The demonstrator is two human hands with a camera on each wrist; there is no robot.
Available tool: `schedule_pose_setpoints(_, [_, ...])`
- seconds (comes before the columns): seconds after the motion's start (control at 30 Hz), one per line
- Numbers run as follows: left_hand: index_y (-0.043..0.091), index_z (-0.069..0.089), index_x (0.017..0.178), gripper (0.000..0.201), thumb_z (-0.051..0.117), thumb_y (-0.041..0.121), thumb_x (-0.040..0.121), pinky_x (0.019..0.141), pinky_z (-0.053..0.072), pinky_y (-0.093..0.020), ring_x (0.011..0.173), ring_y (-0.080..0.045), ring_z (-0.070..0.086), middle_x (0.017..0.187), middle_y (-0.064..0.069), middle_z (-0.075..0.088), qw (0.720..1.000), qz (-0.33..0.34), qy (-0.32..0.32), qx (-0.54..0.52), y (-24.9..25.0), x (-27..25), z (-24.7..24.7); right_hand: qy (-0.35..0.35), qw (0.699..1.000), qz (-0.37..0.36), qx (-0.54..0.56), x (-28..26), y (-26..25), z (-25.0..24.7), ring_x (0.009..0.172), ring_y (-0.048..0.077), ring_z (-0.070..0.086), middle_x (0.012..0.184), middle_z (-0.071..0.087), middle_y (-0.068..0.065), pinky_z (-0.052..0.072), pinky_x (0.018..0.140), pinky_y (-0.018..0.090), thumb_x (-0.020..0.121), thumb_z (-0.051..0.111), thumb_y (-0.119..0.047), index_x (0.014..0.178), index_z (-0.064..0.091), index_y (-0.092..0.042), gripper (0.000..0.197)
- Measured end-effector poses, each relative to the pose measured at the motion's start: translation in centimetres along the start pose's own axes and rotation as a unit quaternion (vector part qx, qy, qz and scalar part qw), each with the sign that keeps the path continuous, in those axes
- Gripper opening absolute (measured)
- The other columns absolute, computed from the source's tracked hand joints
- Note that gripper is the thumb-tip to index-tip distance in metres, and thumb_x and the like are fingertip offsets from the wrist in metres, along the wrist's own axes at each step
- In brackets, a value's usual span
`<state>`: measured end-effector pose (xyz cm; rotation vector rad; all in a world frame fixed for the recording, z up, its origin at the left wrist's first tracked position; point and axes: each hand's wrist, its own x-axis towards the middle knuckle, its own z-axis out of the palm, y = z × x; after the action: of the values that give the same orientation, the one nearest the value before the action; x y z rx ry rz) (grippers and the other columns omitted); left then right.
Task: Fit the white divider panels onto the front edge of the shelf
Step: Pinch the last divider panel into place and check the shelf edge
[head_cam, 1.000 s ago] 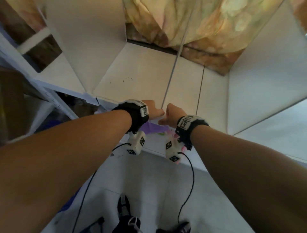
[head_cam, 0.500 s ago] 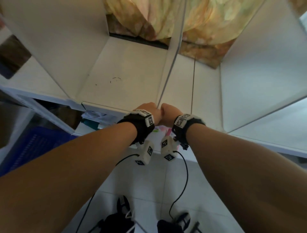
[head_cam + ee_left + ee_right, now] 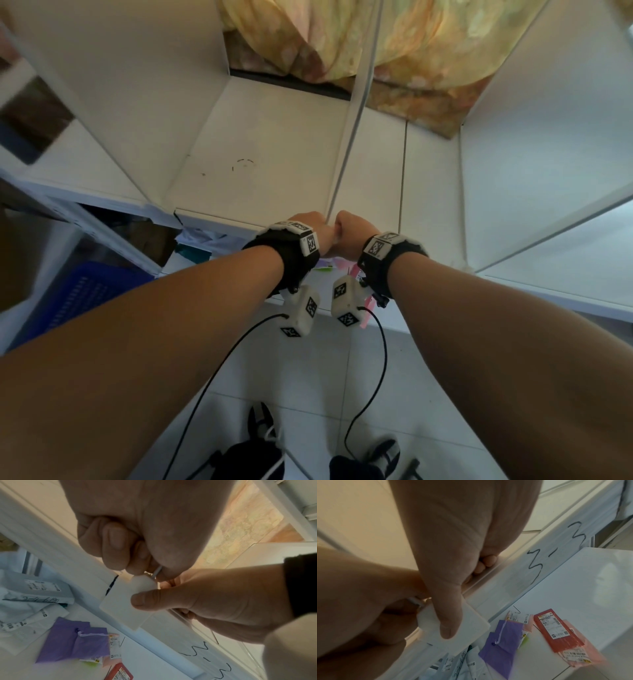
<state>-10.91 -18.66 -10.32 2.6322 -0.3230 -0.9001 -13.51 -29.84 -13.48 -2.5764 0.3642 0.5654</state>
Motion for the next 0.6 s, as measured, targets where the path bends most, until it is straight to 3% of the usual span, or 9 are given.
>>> schedule_pose_setpoints(0.07, [0.008, 0.059, 0.105, 0.032, 0.043, 0.033, 0.093, 0.074, 0.044, -0.034, 0.083, -0.029, 0.054, 0.105, -0.015, 0.063, 0.999, 0.021, 0.003, 0.025, -0.4, -0.2, 0.2, 0.006, 1.000, -0.003, -0.014, -0.1, 0.0, 0.0, 0.066, 0.014, 0.045, 0.084, 0.052, 0.001, 0.047, 0.072, 0.032, 0.066, 0.080, -0.038, 0.093, 0.046, -0.015, 0.049])
schedule_pose_setpoints(0.13, [0.012, 0.057, 0.094, 0.026, 0.044, 0.035, 0.093, 0.070, 0.040, -0.032, 0.081, -0.029, 0.054, 0.099, -0.013, 0.063, 0.998, 0.046, 0.002, 0.046, -1.1, -0.6, 0.4, 0.020, 1.000, -0.003, -0.021, -0.4, -0.2, 0.1, 0.066, 0.015, 0.044, 0.080, 0.048, 0.000, 0.045, 0.069, 0.031, 0.067, 0.080, -0.038, 0.091, 0.045, -0.016, 0.048])
schedule_pose_setpoints(0.23, [0.012, 0.055, 0.089, 0.031, 0.050, 0.043, 0.090, 0.066, 0.038, -0.030, 0.079, -0.028, 0.054, 0.090, -0.011, 0.058, 0.996, 0.042, -0.020, 0.070, -3.0, -1.7, -0.3, 0.004, 0.999, 0.018, -0.041, -1.5, -1.3, -0.3, 0.077, 0.019, 0.057, 0.089, 0.059, 0.003, 0.054, 0.077, 0.033, 0.070, 0.079, -0.041, 0.099, 0.053, -0.013, 0.049])
schedule_pose_setpoints(0.33, [0.007, 0.057, 0.091, 0.032, 0.049, 0.038, 0.092, 0.066, 0.039, -0.029, 0.075, -0.028, 0.054, 0.083, -0.010, 0.056, 0.997, 0.022, -0.022, 0.065, -6.7, -2.9, -2.8, -0.136, 0.977, 0.027, -0.163, -3.4, -3.5, -0.7, 0.086, 0.021, 0.068, 0.094, 0.071, 0.004, 0.055, 0.087, 0.039, 0.078, 0.072, -0.048, 0.100, 0.063, -0.011, 0.044])
schedule_pose_setpoints(0.43, [0.010, 0.051, 0.085, 0.024, 0.046, 0.033, 0.092, 0.065, 0.038, -0.031, 0.071, -0.026, 0.049, 0.077, -0.008, 0.051, 0.998, -0.021, 0.006, 0.051, -11.4, -3.3, -5.6, -0.246, 0.945, -0.019, -0.212, -6.1, -7.0, -0.2, 0.064, 0.012, 0.061, 0.070, 0.064, -0.004, 0.052, 0.074, 0.028, 0.089, 0.056, -0.054, 0.084, 0.064, -0.012, 0.043])
schedule_pose_setpoints(0.5, [0.011, 0.048, 0.078, 0.025, 0.046, 0.030, 0.093, 0.063, 0.036, -0.030, 0.066, -0.024, 0.046, 0.073, -0.007, 0.046, 0.997, -0.056, 0.027, 0.037, -14.5, -4.2, -7.6, -0.219, 0.948, -0.090, -0.211, -7.0, -11.0, 1.0, 0.059, 0.011, 0.053, 0.067, 0.056, -0.005, 0.044, 0.060, 0.022, 0.091, 0.056, -0.049, 0.088, 0.060, -0.017, 0.032])
schedule_pose_setpoints(0.53, [0.010, 0.050, 0.078, 0.024, 0.047, 0.028, 0.095, 0.062, 0.037, -0.030, 0.066, -0.025, 0.048, 0.077, -0.009, 0.049, 0.996, -0.069, 0.031, 0.037, -15.9, -4.4, -8.3, -0.178, 0.955, -0.122, -0.204, -7.0, -12.9, 1.6, 0.062, 0.014, 0.051, 0.072, 0.054, -0.003, 0.040, 0.059, 0.023, 0.091, 0.059, -0.044, 0.090, 0.054, -0.019, 0.025])
schedule_pose_setpoints(0.6, [0.004, 0.061, 0.098, 0.023, 0.052, 0.025, 0.095, 0.072, 0.045, -0.032, 0.087, -0.031, 0.062, 0.100, -0.016, 0.063, 0.993, -0.092, 0.050, 0.044, -18.4, -4.6, -9.9, -0.095, 0.970, -0.146, -0.167, -5.3, -16.3, 2.8, 0.075, 0.021, 0.050, 0.089, 0.055, 0.005, 0.039, 0.066, 0.027, 0.088, 0.063, -0.038, 0.094, 0.049, -0.017, 0.026])
